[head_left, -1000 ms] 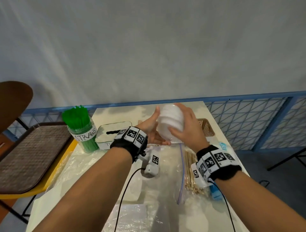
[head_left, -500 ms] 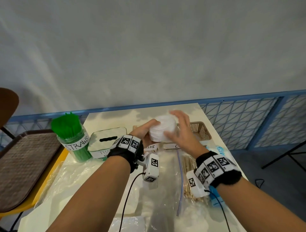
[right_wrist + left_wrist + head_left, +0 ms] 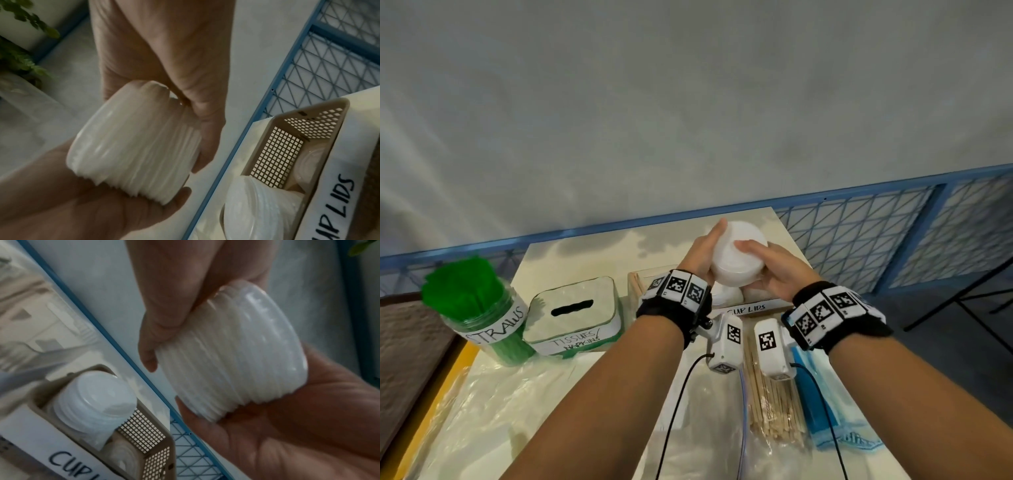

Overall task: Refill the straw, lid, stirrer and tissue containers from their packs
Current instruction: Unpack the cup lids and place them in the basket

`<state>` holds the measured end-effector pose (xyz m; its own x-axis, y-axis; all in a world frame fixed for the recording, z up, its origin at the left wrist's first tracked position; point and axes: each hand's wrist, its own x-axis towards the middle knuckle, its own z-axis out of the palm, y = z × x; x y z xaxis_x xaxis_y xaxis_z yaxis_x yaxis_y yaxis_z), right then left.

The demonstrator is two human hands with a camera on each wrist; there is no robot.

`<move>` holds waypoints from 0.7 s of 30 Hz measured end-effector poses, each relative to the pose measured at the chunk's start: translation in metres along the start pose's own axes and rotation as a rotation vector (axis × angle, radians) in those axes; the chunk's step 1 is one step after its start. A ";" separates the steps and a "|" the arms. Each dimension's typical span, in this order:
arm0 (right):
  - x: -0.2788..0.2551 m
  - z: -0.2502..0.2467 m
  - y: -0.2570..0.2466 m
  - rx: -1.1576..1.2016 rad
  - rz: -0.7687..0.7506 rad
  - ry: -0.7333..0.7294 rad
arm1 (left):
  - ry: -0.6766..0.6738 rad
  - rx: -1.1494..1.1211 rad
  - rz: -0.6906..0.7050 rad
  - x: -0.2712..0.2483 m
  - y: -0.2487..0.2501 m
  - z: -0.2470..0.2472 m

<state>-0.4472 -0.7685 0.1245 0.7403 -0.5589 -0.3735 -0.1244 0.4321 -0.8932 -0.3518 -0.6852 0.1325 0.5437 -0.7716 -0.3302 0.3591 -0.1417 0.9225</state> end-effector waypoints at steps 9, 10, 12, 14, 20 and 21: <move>0.058 -0.043 0.001 -0.096 -0.025 0.285 | 0.057 0.508 -0.037 0.061 -0.021 0.018; 0.065 -0.048 0.005 -0.138 -0.019 0.320 | 0.064 0.688 0.001 0.067 -0.025 0.017; 0.081 -0.056 0.017 -0.248 0.010 0.368 | 0.109 1.100 0.010 0.069 -0.035 0.017; 0.095 -0.062 0.029 -0.364 0.038 0.388 | 0.072 1.394 0.014 0.073 -0.048 0.017; 0.116 -0.069 0.053 -0.408 0.126 0.385 | 0.108 1.144 -0.186 0.079 -0.081 0.021; 0.119 -0.071 0.057 -0.410 0.143 0.380 | 0.099 1.139 -0.198 0.075 -0.083 0.024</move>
<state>-0.4137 -0.8608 0.0118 0.4172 -0.7627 -0.4941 -0.5077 0.2554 -0.8228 -0.3589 -0.7464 0.0363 0.6294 -0.6288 -0.4565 -0.4189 -0.7694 0.4823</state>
